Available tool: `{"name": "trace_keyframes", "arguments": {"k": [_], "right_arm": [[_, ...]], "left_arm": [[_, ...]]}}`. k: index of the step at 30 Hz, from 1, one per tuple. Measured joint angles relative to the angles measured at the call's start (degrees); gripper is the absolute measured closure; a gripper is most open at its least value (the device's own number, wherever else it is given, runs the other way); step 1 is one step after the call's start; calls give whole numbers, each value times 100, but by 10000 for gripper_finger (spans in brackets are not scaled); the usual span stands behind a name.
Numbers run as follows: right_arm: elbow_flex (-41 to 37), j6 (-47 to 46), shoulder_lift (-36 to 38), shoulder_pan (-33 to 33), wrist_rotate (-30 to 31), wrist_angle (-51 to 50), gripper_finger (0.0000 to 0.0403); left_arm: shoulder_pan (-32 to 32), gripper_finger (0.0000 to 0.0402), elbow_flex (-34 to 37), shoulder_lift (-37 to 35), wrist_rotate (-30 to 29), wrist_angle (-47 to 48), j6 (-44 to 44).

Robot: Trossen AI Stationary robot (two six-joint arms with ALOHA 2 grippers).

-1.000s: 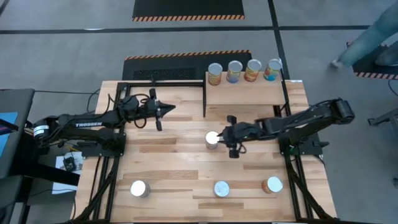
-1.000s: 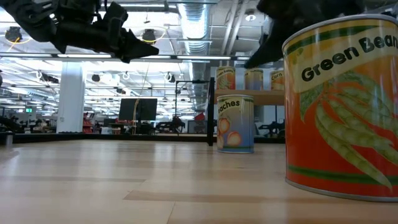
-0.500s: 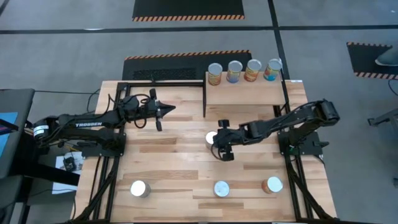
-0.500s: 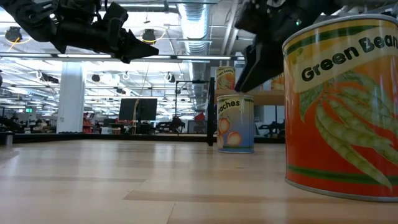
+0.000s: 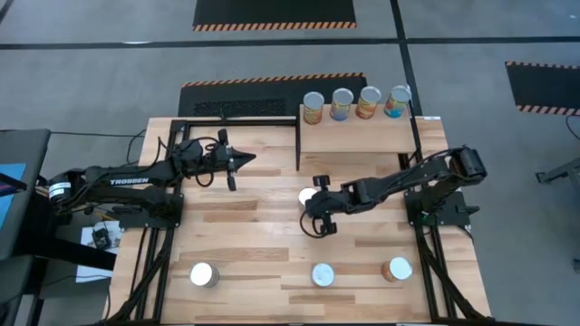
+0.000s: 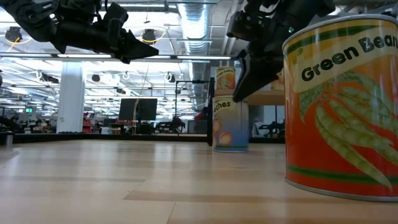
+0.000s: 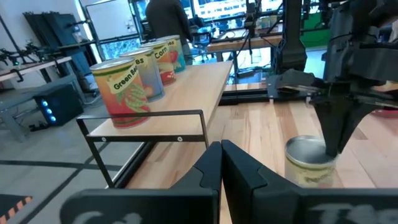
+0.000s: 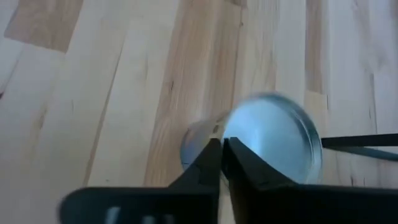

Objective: Pick and place cans onto a shelf
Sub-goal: Put the canned peaches on the shelf aligned with the other canned peaches

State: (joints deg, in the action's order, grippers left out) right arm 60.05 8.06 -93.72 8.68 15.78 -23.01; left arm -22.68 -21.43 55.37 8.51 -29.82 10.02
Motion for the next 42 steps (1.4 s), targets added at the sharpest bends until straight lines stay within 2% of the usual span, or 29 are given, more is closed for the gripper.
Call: {"name": "trace_keyframes", "arguments": {"k": [2, 6, 11, 15, 19, 23, 27, 33, 39, 42], "right_arm": [[58, 11, 65, -3, -63, -155, 395], [325, -127, 257, 24, -113, -725, 390], [917, -724, 655, 34, -58, -1483, 398], [1659, -1105, 929, 11, 545, -2327, 394], [2396, -1067, 1101, -171, 1253, -3233, 393], [2712, -726, 1255, -717, 1428, -3586, 398], [2656, -479, 1362, -1488, 1360, -3656, 398], [2584, -266, 1358, -2510, 641, -3634, 399], [2582, -96, 1155, -3117, 137, -3507, 396], [2582, -20, 1077, -3254, 76, -3488, 396]], "left_arm": [[0, 401, 0, 0, -2, 2, 0], [0, 401, 0, 0, -15, 0, 0], [-2, 401, 0, 0, -17, 11, 0], [-2, 401, 0, 0, -17, 35, -1], [-2, 401, 0, 0, -17, 39, -4], [-2, 401, 0, 0, -16, 44, -11], [-2, 401, 0, 0, -15, 46, -13], [-2, 401, 0, 0, -15, 59, 3], [-2, 401, 0, 0, -14, 69, 22], [-2, 401, 0, 0, -13, 72, 22]]}}
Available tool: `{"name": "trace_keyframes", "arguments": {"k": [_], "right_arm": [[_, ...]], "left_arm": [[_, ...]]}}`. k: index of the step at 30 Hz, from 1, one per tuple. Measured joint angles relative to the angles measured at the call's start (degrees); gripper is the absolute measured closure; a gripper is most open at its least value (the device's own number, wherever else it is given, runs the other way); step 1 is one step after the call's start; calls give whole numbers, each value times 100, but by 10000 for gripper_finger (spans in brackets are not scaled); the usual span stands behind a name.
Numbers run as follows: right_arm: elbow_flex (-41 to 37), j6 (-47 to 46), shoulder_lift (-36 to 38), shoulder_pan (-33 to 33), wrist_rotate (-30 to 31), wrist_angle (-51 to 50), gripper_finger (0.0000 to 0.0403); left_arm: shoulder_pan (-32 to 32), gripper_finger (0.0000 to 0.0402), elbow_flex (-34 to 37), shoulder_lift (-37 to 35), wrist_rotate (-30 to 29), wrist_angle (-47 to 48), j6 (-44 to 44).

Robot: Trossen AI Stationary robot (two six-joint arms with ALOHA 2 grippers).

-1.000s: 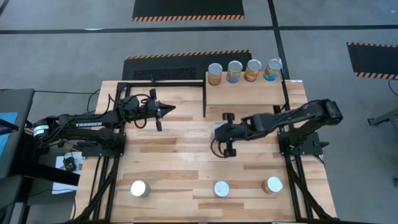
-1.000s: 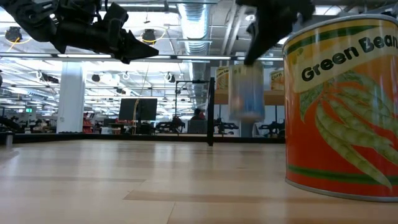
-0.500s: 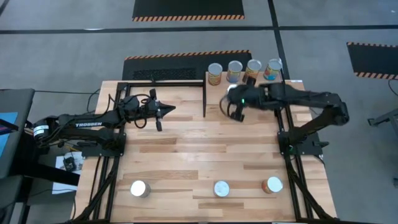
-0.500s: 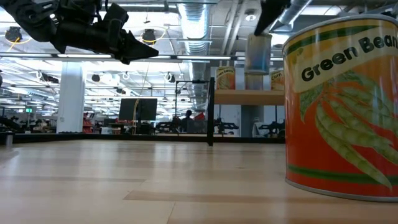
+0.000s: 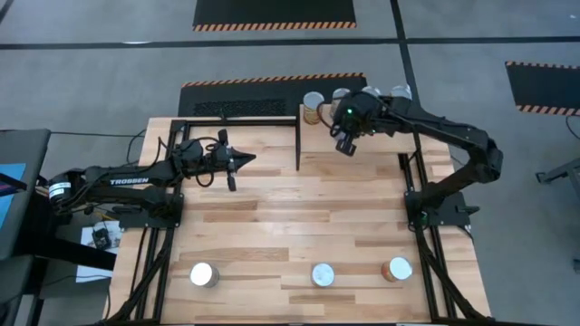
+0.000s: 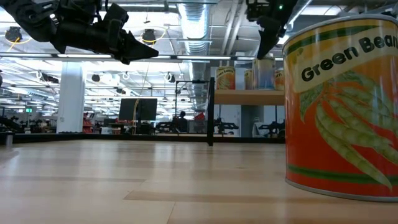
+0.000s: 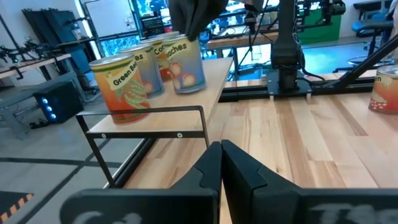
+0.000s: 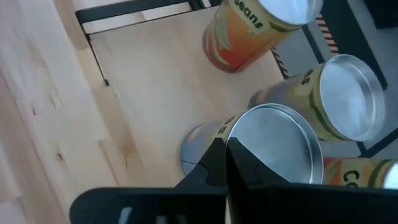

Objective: Pick and place cans onto a shelf
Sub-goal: Put the canned peaches on the shelf aligned with the other canned peaches

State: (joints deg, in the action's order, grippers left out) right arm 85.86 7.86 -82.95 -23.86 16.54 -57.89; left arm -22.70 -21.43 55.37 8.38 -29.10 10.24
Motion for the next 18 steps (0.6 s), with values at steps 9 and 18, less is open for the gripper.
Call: {"name": "trace_keyframes", "arguments": {"k": [9, 18], "right_arm": [[11, 141, -79, -145, -173, 137, 393], [7, 165, -153, -141, -206, 162, 376]], "left_arm": [[2, 401, 0, 2, -9, 15, -2], [0, 401, 0, 2, -17, 14, -4]]}}
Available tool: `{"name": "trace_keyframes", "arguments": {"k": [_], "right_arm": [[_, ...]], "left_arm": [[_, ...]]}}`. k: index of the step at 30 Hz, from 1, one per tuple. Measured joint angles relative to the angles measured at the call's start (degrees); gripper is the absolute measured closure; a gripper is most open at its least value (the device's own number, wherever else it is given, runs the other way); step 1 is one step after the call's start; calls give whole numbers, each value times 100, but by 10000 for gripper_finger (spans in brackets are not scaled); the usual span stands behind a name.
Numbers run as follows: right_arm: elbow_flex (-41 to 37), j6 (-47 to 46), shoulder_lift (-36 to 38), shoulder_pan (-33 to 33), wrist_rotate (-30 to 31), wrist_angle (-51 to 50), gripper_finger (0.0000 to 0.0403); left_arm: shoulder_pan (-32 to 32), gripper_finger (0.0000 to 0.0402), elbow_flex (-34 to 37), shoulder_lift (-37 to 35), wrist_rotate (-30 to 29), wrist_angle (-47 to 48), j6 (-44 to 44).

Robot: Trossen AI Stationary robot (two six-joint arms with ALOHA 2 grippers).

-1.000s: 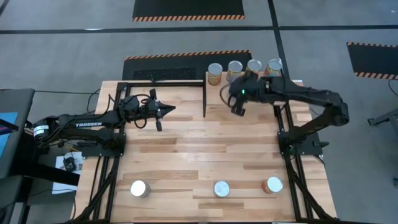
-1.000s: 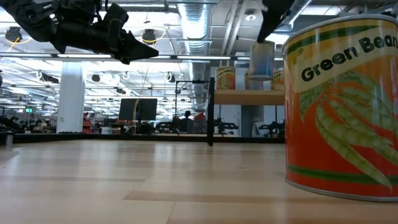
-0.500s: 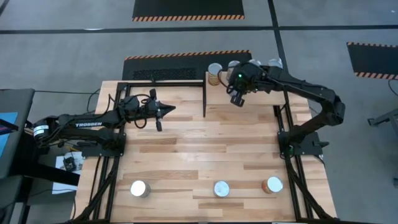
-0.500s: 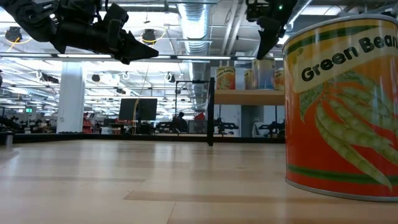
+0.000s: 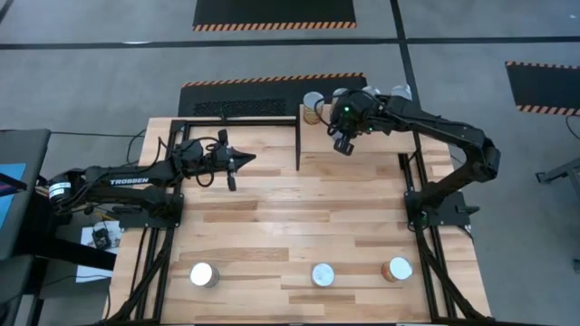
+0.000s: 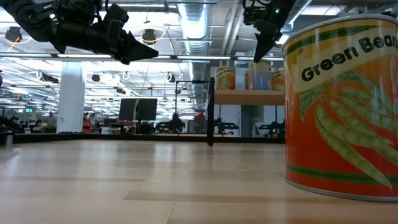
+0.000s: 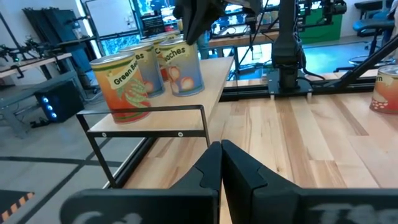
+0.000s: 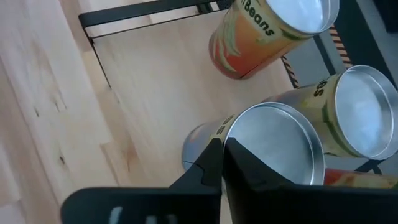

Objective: Pick and place cans onto a shelf
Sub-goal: Put the canned peaches on the shelf aligned with the other canned peaches, then move the canned tomatoes to the center of the table

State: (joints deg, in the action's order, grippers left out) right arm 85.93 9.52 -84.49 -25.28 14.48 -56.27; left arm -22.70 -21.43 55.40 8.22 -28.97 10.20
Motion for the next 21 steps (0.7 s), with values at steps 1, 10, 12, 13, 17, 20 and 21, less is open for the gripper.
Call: {"name": "trace_keyframes", "arguments": {"k": [1, 10, 12, 13, 17, 20, 21], "right_arm": [[0, 1, 0, 0, 8, 28, 370], [81, 291, 9, 146, 389, 351, 297], [206, 311, 12, 216, 391, 356, 285], [279, 344, 13, 260, 390, 336, 282], [396, 555, 92, 461, 448, 212, 286], [289, 634, 275, 622, 606, 327, 315], [171, 656, 371, 659, 617, 406, 330]], "left_arm": [[0, 401, 0, 0, -1, 3, -2], [0, 401, 0, 0, -2, 6, -20], [0, 401, 0, 0, -3, 11, -20], [0, 401, 0, 0, -1, 26, -20], [1, 401, 0, 0, -3, 137, -15], [0, 401, 0, 0, -3, 199, -13], [0, 401, 0, 0, -1, 231, 0]]}}
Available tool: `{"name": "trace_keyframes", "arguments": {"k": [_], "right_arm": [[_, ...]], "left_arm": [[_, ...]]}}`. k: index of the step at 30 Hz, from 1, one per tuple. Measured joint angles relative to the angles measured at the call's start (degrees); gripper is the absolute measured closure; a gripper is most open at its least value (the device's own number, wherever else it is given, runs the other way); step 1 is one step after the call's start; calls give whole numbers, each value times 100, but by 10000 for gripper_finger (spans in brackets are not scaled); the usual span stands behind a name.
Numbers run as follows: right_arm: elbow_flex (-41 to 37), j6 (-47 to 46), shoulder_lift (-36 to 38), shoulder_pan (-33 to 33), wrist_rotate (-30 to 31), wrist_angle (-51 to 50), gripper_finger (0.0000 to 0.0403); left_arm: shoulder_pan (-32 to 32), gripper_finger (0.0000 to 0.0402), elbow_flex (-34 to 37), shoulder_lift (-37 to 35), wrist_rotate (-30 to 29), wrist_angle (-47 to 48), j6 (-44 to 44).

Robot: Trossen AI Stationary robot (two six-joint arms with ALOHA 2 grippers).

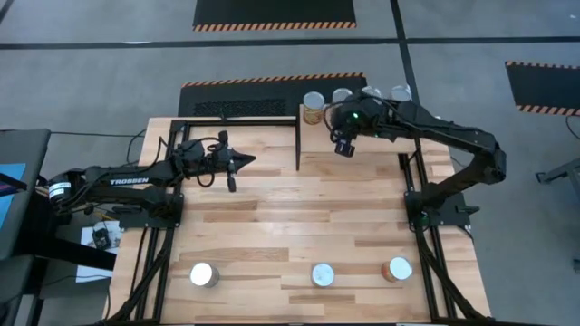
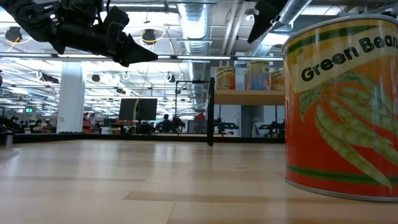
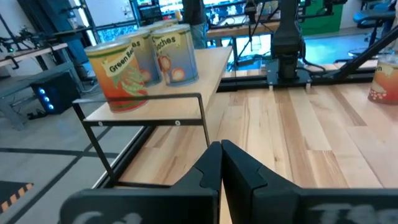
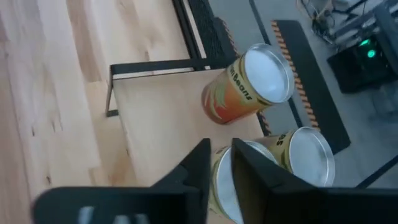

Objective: Pick and place cans onto a shelf
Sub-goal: Move the canned tomatoes to the center of the table

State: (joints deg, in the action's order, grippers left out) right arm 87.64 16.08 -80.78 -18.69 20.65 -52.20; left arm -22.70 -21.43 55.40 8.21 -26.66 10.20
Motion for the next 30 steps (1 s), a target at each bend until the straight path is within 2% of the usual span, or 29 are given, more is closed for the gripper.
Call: {"name": "trace_keyframes", "arguments": {"k": [4, 12, 19, 23, 27, 30], "right_arm": [[-827, 53, 594, 160, -143, 863, 390], [-3405, -280, 1962, 755, -449, 3338, 391], [-5146, -389, 2534, 1725, -557, 5425, 390], [-5792, -554, 2612, 2100, -550, 6211, 389], [-6087, -708, 2612, 2316, -548, 6564, 395], [-6125, -785, 2610, 2400, -538, 6544, 394]], "left_arm": [[1, 401, 0, 0, -1, 50, 32], [0, 401, 0, 0, 73, 68, -73], [207, 401, -80, 0, 820, 548, -85], [820, 401, -430, -35, 671, 1445, -13], [1659, 401, -1039, -33, -60, 3120, -141], [2323, 398, -1522, -33, -554, 4504, -613]]}}
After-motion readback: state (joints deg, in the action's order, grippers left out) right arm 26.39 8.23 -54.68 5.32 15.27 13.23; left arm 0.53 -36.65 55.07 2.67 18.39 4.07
